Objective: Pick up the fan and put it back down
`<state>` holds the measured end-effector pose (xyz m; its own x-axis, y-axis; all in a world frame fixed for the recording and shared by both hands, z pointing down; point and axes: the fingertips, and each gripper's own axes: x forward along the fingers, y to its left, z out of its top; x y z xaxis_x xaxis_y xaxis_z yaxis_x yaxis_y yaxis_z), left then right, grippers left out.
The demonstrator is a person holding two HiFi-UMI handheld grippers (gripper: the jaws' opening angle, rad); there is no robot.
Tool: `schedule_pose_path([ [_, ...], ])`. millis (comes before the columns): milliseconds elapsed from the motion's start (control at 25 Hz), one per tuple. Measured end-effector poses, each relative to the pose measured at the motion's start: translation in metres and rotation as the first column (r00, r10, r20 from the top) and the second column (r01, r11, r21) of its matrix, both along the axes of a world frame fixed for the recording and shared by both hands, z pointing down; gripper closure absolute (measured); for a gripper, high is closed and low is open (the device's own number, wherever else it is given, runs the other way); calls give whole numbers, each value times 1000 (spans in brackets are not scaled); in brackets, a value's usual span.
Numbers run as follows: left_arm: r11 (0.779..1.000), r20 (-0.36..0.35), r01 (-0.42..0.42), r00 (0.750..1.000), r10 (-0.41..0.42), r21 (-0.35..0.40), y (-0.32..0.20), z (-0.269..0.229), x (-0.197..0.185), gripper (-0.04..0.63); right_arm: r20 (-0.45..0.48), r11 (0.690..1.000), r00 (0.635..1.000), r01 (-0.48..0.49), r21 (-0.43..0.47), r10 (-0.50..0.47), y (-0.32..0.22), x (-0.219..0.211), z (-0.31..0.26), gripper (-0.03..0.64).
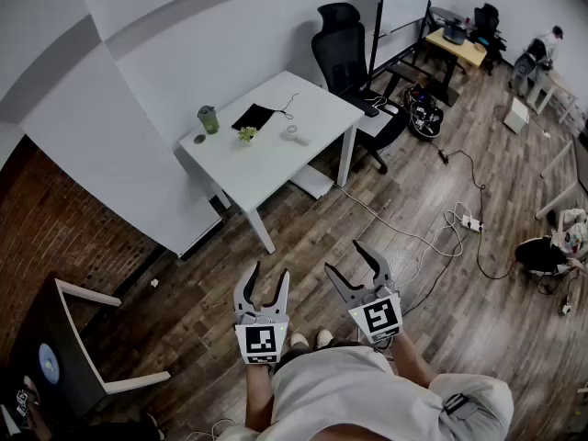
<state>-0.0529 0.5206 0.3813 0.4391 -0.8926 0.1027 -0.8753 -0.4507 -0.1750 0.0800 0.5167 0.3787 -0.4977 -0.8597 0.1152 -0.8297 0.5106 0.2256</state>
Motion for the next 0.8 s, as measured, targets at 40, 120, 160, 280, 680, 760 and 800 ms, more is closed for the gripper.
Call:
schedule_pose_path([
  [40,1000,0,5,1000,-5,-1,0,1,5,376,3,1000,1000,-3,-8,3,-1,6,2,322],
  [120,1000,3,12,1000,-12,-3,0,2,13,376,14,1000,1000,-10,-23,11,-4,17,6,318],
  [160,1000,6,15,1000,-15,-6,0,2,16,374,21,1000,1000,-14,-27,15,-5,22,7,311],
  [280,1000,12,24,1000,-24,-17,-4,6,24,374,34,999,999,-23,-34,25,-8,33,9,304],
  [680,999,-24,11,1000,-12,-44,-48,23,32,374,26,997,999,-43,-66,44,-47,39,28,302],
  [760,999,-30,7,1000,-8,-40,-62,23,27,374,18,996,998,-51,-70,53,-59,35,31,302],
  [800,999,-33,5,999,-6,-37,-70,23,24,374,15,996,998,-55,-71,57,-65,33,31,302],
])
